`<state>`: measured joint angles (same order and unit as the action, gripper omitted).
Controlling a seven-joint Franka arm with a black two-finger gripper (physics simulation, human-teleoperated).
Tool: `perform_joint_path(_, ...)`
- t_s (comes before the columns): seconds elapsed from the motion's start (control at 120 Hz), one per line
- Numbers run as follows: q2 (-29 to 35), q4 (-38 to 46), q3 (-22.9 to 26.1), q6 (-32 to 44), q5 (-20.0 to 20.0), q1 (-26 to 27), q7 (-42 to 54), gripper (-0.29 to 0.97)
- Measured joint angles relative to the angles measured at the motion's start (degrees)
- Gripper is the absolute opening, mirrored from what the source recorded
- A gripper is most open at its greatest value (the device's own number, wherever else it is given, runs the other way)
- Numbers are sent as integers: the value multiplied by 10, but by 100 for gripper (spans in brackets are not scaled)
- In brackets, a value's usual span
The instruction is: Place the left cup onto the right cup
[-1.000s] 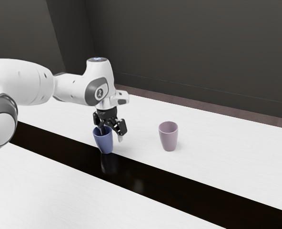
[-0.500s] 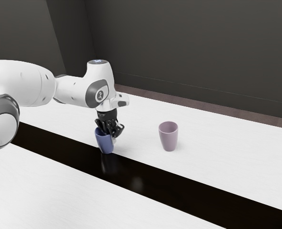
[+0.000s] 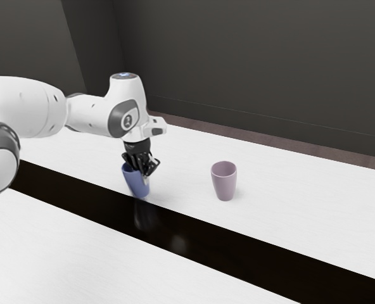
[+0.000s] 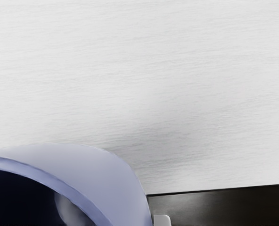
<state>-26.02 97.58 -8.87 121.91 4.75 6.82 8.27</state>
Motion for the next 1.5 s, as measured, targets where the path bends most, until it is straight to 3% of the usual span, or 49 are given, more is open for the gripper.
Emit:
perform_joint_path(0.442,102,7,2,-41,-3,45,-3,-10)
perform_joint_path(0.575,112,-24,7,-79,-9,53,-3,-10)
perform_joint_path(0.908,83,-141,40,-190,-29,56,1,-10)
perform_joint_path(1.167,4,-275,73,-263,-44,56,4,-10)
perform_joint_path(1.5,-96,-411,88,-288,-45,58,8,-10)
